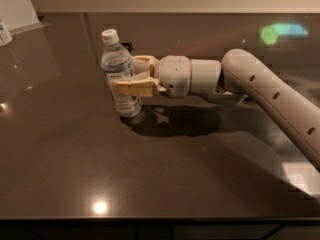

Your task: Place blue plastic bottle upright

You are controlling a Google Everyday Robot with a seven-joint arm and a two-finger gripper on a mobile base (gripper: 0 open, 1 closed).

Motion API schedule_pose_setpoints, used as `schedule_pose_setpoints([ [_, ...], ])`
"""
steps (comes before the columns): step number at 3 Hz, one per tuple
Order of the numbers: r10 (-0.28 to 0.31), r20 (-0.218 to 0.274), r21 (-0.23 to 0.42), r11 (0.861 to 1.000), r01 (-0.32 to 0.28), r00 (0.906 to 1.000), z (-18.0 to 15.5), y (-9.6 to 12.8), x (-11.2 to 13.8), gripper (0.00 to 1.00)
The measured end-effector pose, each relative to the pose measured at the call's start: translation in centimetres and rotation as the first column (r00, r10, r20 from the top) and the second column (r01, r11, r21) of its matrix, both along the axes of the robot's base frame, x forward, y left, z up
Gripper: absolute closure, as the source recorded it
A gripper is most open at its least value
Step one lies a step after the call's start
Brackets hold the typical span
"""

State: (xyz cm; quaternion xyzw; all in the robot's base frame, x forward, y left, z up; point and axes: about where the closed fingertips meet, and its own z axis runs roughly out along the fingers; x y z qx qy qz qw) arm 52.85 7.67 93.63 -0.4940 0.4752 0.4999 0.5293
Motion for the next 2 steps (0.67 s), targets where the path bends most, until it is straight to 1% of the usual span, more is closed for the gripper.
schedule_pose_setpoints([
  [1,-0.015,0.028,0.012,1.000,0.015,0.9995,-0.62,-0.52,-0.10,0.82],
  [2,-0.033,0.042,0.018,0.999,0.032,0.9986,-1.05,-0.97,-0.10,0.58],
])
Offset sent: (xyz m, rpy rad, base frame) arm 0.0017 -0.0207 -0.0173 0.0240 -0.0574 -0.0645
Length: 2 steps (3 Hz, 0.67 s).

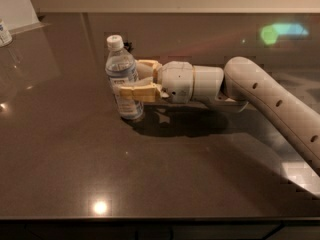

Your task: Place blue plastic bottle upright

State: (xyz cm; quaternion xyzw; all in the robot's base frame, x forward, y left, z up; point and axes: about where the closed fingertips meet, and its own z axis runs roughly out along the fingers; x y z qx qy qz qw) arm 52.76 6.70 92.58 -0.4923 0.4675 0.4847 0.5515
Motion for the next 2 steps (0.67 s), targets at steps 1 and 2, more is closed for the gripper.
schedule_pose_setpoints([
  [1,0.005,0.001,0.000,1.000,-0.005,1.0000,0.09,0.25,-0.11,0.35],
  [2,0.010,0.002,-0.001,1.000,-0.010,1.0000,0.17,0.48,-0.22,0.12],
])
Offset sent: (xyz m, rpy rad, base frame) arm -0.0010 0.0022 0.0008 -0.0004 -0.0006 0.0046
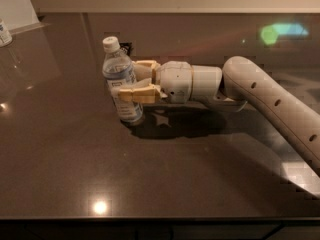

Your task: Place blue plastic bottle upright

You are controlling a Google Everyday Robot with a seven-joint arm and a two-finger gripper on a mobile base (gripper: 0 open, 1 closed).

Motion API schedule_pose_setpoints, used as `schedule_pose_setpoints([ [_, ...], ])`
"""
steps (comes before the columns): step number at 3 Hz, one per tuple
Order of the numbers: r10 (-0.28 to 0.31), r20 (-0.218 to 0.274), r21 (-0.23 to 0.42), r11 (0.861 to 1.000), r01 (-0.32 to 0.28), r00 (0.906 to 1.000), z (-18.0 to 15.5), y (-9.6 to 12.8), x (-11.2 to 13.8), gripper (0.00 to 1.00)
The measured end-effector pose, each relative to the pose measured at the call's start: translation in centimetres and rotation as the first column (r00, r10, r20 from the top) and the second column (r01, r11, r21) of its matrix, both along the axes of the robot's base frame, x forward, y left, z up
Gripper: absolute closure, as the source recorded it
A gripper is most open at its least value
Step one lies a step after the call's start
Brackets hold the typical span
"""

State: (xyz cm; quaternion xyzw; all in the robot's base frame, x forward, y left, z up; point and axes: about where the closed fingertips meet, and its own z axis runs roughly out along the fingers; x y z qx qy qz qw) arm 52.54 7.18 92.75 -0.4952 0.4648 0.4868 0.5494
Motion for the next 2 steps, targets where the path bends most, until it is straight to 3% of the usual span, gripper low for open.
schedule_pose_setpoints([
  [1,0.004,0.001,0.000,1.000,-0.004,1.0000,0.07,0.20,-0.10,0.00],
  [2,0.004,0.001,0.000,1.000,-0.004,1.0000,0.07,0.21,-0.11,0.00],
])
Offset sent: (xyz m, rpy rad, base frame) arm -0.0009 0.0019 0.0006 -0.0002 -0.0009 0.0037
